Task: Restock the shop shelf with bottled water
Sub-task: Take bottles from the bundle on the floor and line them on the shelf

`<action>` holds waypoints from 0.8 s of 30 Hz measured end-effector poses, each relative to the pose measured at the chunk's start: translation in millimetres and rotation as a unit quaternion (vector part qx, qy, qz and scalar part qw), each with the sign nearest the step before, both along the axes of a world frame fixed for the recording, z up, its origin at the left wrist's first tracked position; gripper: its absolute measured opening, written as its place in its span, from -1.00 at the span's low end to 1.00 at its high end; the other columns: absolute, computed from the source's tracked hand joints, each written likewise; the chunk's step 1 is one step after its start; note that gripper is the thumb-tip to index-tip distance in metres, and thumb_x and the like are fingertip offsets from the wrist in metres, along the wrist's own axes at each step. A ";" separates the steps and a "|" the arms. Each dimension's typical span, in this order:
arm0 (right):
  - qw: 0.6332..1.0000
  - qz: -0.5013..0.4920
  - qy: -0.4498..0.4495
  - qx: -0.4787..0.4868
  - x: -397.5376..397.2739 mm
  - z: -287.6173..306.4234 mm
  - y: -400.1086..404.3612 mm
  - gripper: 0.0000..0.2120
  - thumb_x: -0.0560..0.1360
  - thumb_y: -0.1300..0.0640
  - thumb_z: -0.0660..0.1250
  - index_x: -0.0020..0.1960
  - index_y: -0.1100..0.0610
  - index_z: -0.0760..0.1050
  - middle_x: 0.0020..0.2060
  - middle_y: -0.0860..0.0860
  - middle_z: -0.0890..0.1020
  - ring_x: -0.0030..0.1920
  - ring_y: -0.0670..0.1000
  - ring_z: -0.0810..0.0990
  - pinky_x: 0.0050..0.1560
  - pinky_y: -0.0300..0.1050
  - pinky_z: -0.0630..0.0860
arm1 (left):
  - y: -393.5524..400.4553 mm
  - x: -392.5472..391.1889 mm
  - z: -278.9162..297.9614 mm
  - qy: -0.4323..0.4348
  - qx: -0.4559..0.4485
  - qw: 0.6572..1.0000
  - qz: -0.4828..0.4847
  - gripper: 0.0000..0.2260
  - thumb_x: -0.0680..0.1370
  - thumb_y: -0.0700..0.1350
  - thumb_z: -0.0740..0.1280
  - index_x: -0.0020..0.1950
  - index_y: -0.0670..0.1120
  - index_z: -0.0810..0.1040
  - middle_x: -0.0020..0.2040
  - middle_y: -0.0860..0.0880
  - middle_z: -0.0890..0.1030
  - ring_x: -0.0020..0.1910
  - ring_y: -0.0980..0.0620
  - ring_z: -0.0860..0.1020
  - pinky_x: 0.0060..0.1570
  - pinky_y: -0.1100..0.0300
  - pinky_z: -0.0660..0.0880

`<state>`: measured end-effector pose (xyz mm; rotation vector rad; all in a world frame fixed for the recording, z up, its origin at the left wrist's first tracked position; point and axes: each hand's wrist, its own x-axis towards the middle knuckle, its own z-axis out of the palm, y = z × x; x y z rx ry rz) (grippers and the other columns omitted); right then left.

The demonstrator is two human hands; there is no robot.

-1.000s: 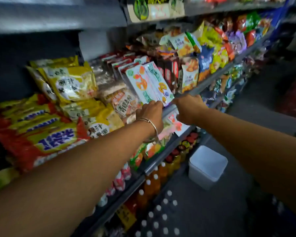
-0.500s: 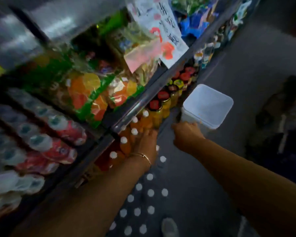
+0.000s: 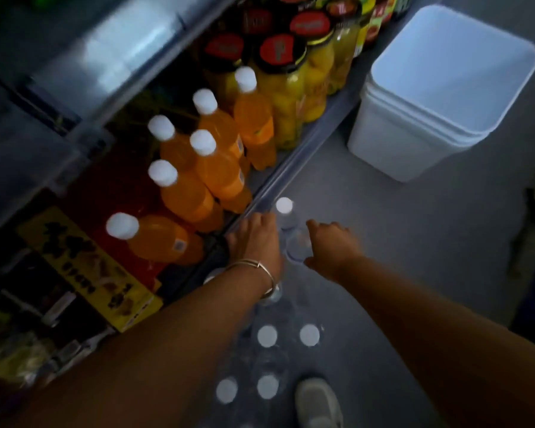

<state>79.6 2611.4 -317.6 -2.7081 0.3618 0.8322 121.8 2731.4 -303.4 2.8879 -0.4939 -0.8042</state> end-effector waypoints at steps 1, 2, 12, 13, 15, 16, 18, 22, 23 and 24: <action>1.000 -0.016 0.001 0.008 1.0 -11.2 -0.3 -0.49 0.48 0.08 0.35 0.35 0.14 0.24 0.25 0.12 0.49 0.27 0.16 0.42 0.23 0.01 0.35 | -0.5 1.7 -8.8 -0.004 0.000 1.000 0.001 -0.54 0.53 -0.13 0.29 0.38 -0.03 0.22 0.38 -0.08 0.27 0.40 -0.14 0.21 0.33 -0.09 0.25; 0.999 -0.035 0.002 0.018 2.1 -21.7 -0.3 -0.45 0.46 0.06 0.38 0.35 0.14 0.23 0.24 0.13 0.49 0.27 0.17 0.42 0.22 0.02 0.36 | -0.6 3.3 -16.6 -0.004 0.001 1.000 0.004 -0.52 0.53 -0.12 0.30 0.39 -0.03 0.20 0.39 -0.08 0.26 0.41 -0.13 0.19 0.34 -0.10 0.23; 0.962 -0.214 -0.028 0.166 3.8 -74.6 3.9 -0.36 0.36 0.15 0.50 0.37 0.07 0.31 0.23 0.09 0.53 0.24 0.14 0.49 0.17 -0.05 0.43 | 9.6 9.3 -51.9 0.009 0.001 1.000 0.003 -0.34 0.43 0.00 0.42 0.42 -0.02 0.16 0.42 -0.07 0.22 0.44 -0.12 0.18 0.36 -0.05 0.18; 0.960 -0.219 -0.037 0.169 3.9 -76.5 4.7 -0.37 0.36 0.16 0.50 0.35 0.08 0.33 0.21 0.09 0.54 0.23 0.13 0.50 0.15 -0.06 0.43 | 10.7 9.2 -53.0 0.007 -0.001 1.000 0.002 -0.34 0.43 0.00 0.42 0.42 -0.02 0.16 0.42 -0.07 0.22 0.44 -0.12 0.17 0.36 -0.05 0.18; 0.961 -0.213 -0.048 0.170 2.0 -76.6 6.0 -0.40 0.35 0.17 0.51 0.32 0.10 0.36 0.18 0.10 0.56 0.20 0.13 0.51 0.12 -0.07 0.45 | 12.4 8.7 -51.1 0.006 -0.007 1.000 0.003 -0.34 0.43 0.00 0.43 0.42 -0.02 0.16 0.42 -0.07 0.22 0.43 -0.12 0.17 0.35 -0.05 0.18; 0.962 -0.210 -0.054 0.169 0.2 -74.1 6.1 -0.42 0.35 0.17 0.51 0.30 0.10 0.37 0.17 0.10 0.57 0.19 0.13 0.52 0.12 -0.05 0.46 | 12.9 8.1 -48.2 0.005 -0.009 1.000 0.003 -0.34 0.43 -0.01 0.43 0.42 -0.02 0.17 0.42 -0.07 0.22 0.43 -0.12 0.17 0.35 -0.05 0.18; 0.959 -0.218 -0.061 0.173 -4.7 -63.1 4.2 -0.46 0.35 0.18 0.51 0.27 0.10 0.40 0.14 0.10 0.58 0.17 0.13 0.53 0.11 -0.04 0.48 | 13.6 6.3 -38.0 0.003 -0.012 1.000 0.001 -0.36 0.43 -0.02 0.43 0.41 -0.02 0.18 0.41 -0.07 0.23 0.42 -0.12 0.18 0.34 -0.05 0.18; 0.961 -0.203 -0.065 0.177 -11.8 -14.7 -4.2 -0.48 0.29 0.10 0.55 0.20 0.05 0.46 0.10 0.07 0.60 0.14 0.11 0.55 0.09 -0.05 0.49 | 12.4 -0.2 0.5 0.001 0.001 1.000 -0.015 -0.39 0.42 -0.02 0.43 0.37 -0.03 0.21 0.37 -0.09 0.26 0.39 -0.14 0.21 0.30 -0.07 0.23; 0.965 -0.185 -0.065 0.174 -12.5 3.4 -6.3 -0.48 0.27 0.07 0.56 0.17 0.04 0.47 0.09 0.06 0.60 0.13 0.11 0.55 0.08 -0.05 0.49 | 11.6 -2.0 14.6 0.003 0.001 1.000 -0.017 -0.39 0.42 -0.03 0.43 0.37 -0.03 0.21 0.37 -0.09 0.26 0.38 -0.14 0.21 0.30 -0.08 0.24; 0.969 -0.165 -0.066 0.171 -12.9 23.5 -8.1 -0.49 0.26 0.04 0.56 0.15 0.04 0.47 0.08 0.05 0.61 0.12 0.10 0.55 0.07 -0.05 0.49 | 10.8 -3.4 29.7 0.005 -0.001 1.000 -0.019 -0.40 0.42 -0.04 0.42 0.38 -0.04 0.21 0.36 -0.09 0.27 0.38 -0.15 0.22 0.31 -0.09 0.24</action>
